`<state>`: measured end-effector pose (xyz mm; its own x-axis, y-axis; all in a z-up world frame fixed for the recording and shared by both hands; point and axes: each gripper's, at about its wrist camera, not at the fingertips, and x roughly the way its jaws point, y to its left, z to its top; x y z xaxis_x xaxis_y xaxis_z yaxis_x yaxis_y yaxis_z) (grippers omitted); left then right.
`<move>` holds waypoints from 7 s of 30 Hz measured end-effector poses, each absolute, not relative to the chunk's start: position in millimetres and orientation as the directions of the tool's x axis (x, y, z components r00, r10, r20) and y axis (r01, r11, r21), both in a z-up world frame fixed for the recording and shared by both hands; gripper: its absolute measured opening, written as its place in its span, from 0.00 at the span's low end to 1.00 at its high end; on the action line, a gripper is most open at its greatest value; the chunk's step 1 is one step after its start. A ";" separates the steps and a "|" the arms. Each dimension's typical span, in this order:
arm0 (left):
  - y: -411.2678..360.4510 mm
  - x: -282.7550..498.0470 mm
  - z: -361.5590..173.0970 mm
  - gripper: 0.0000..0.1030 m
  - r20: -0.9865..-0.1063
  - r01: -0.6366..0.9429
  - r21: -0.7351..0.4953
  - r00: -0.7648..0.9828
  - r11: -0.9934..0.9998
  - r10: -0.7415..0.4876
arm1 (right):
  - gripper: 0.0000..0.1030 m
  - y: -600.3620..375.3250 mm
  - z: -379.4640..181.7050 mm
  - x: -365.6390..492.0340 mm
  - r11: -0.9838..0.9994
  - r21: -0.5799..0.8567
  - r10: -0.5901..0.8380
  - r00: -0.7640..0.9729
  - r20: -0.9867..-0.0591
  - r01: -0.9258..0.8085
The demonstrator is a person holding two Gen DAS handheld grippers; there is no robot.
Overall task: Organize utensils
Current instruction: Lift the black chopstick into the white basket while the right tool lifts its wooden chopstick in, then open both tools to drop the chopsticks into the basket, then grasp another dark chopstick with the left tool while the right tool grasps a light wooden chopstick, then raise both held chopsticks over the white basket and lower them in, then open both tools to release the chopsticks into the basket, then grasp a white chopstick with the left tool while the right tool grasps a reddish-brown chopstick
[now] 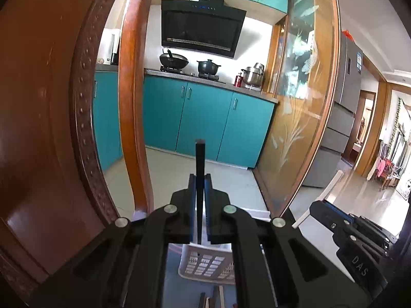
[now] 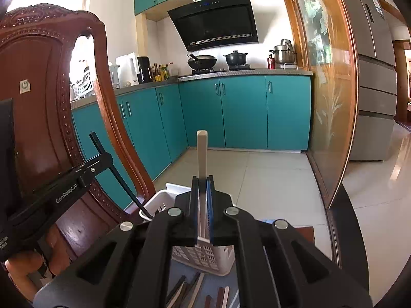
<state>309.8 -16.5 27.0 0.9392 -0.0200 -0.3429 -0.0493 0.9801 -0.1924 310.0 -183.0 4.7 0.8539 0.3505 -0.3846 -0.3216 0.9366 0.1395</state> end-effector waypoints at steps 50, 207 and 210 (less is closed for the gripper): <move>-49.7 296.6 -187.1 0.25 -0.866 0.148 -0.074 0.481 0.986 -0.137 | 0.21 -199.5 -183.7 342.4 0.966 0.010 0.115 0.396 -0.911 -0.259; -60.1 308.5 -157.1 0.13 -0.821 0.209 -0.106 0.533 0.972 -0.205 | 0.18 -171.7 -175.2 326.0 0.947 0.117 0.223 0.349 -0.910 -0.300; -64.8 310.0 -176.1 0.16 -0.864 0.224 -0.108 0.461 0.969 -0.203 | 0.19 -180.2 -174.7 328.5 0.955 0.110 0.208 0.355 -0.912 -0.275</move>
<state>310.0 -64.8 -176.1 0.4609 -0.2030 -0.8639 0.2238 0.9686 -0.1082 328.5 -180.2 -174.7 0.3549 0.2077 -0.9116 -0.2753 0.9550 0.1104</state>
